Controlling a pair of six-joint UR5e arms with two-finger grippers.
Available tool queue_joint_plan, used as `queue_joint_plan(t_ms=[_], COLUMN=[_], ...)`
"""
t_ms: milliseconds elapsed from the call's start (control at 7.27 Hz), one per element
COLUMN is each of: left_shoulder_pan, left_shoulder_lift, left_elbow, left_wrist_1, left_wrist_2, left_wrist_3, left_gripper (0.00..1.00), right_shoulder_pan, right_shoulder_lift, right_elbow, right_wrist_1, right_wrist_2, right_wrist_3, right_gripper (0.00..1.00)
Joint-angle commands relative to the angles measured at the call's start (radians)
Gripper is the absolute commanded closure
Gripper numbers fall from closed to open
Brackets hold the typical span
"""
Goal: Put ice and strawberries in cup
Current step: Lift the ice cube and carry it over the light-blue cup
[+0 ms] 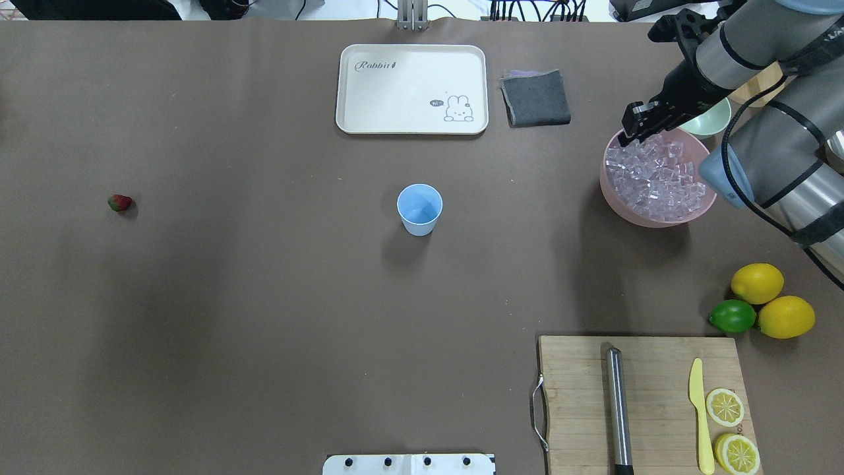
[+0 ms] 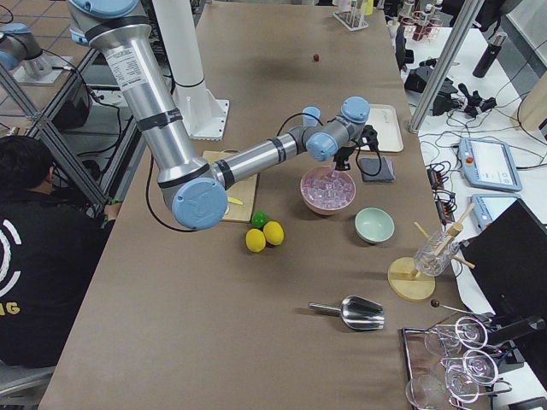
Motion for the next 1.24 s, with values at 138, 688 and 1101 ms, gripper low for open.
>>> queue_joint_plan(t_ms=[138,688,1101], left_shoulder_pan=[0.000,-0.002,-0.002], left_shoulder_lift=[-0.004,-0.007,-0.030], left_elbow=[0.001,-0.004,-0.002], left_wrist_1=[0.000,-0.009,-0.004], left_wrist_2=[0.000,-0.002,0.000], left_wrist_3=[-0.003,-0.003,-0.006], left_gripper=[0.02,0.02,0.02], right_shoulder_pan=[-0.096,-0.283,-0.377], right_shoulder_lift=[0.137,0.238,0.289], right_elbow=[0.000,0.016,0.016], right_wrist_1=[0.000,0.003,0.004], right_wrist_2=[-0.027,-0.237,-0.331], right_wrist_3=[0.209,0.433,0.501], right_gripper=[1.00,1.00,1.00])
